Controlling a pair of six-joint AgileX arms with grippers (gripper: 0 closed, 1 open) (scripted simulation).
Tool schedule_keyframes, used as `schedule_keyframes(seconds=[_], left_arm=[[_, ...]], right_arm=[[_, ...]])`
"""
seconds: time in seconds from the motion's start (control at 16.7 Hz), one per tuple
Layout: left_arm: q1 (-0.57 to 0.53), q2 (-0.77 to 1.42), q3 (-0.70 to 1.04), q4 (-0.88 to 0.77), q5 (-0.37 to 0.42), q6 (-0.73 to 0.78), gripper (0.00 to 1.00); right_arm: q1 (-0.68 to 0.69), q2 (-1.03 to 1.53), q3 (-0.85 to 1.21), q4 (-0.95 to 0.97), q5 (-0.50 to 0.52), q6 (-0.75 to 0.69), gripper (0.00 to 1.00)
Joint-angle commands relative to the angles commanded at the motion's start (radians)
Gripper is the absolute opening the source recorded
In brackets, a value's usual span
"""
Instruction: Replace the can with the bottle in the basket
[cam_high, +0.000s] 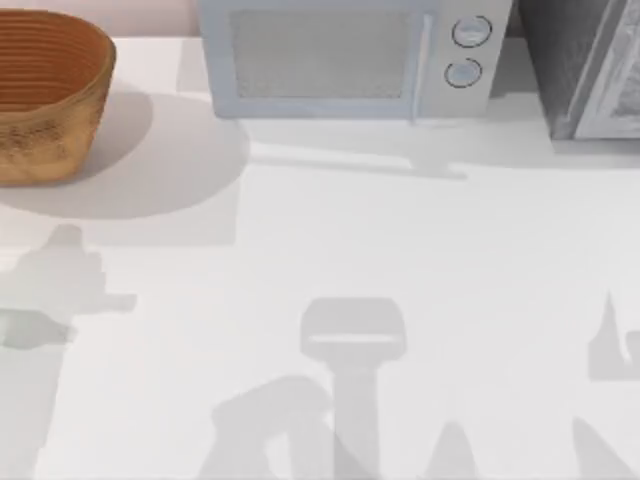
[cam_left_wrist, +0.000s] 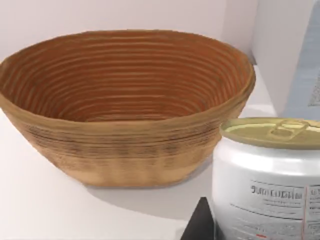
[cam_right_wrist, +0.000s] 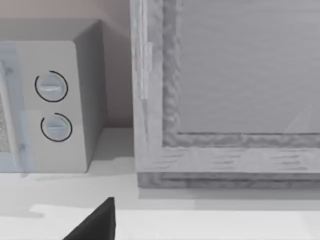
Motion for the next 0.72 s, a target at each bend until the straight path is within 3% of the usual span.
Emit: schedule_keyframes(seconds=[0.36,0.72], left_arm=[[-0.035,-0.460,-0.447,0.240,-0.058,-0.029,0.00],[-0.043,-0.564,-0.548,0.301,-0.073,-0.037,0.00]], right_arm=[[0.000,0.000,0.000,0.000,0.000,0.000,1.00],[0.000,0.000,0.000,0.000,0.000,0.000,1.00]])
